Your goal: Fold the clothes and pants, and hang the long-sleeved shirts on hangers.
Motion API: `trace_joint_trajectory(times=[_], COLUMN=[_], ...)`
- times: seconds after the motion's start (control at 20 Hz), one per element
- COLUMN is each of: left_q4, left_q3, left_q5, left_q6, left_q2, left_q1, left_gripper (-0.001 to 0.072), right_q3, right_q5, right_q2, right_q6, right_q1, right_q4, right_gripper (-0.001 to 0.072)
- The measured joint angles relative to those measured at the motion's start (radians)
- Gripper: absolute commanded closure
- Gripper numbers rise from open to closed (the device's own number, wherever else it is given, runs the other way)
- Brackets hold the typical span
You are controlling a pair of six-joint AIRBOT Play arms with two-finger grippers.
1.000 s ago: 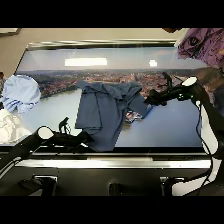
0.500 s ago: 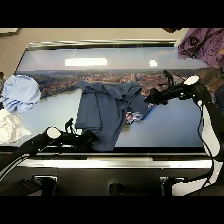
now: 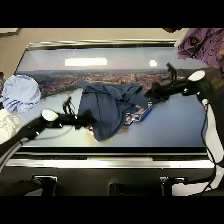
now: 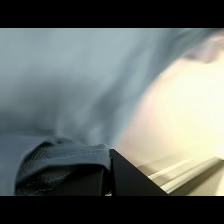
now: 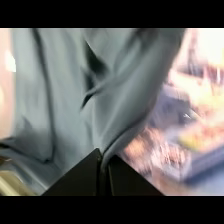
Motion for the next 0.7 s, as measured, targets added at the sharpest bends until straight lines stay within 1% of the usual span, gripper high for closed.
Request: trace_joint_trajectory(times=[0.15, 0.25, 0.35, 0.4, 0.5, 0.6, 0.7], left_q4=[0.005, 0.034, 0.098, 0.142, 0.241, 0.344, 0.435], left_q3=[0.268, 0.505, 0.764, 0.894, 1.087, 1.175, 1.183], left_q5=[-0.106, -0.204, -0.303, -0.354, -0.435, -0.484, -0.505], left_q6=[0.047, 0.059, 0.044, 0.023, -0.020, -0.052, -0.072], left_q2=[0.008, 0.013, 0.015, 0.018, 0.043, 0.106, 0.194], left_q1=[0.134, 0.235, 0.330, 0.373, 0.439, 0.481, 0.503], left_gripper=[0.0692, 0.0692, 0.0692, 0.0692, 0.0692, 0.0692, 0.0692], right_q3=[0.169, 0.324, 0.466, 0.509, 0.563, 0.591, 0.606], right_q5=[-0.043, -0.063, -0.082, -0.095, -0.113, -0.116, -0.114], right_q2=[0.064, 0.112, 0.183, 0.230, 0.344, 0.468, 0.586], right_q6=[0.039, 0.069, 0.107, 0.126, 0.169, 0.212, 0.253], right_q1=[0.000, 0.000, 0.000, 0.000, 0.000, 0.000, 0.000], right_q4=[0.004, -0.005, -0.051, -0.084, -0.167, -0.252, -0.310], right_gripper=[0.0681, 0.0681, 0.0681, 0.0681, 0.0681, 0.0681, 0.0681])
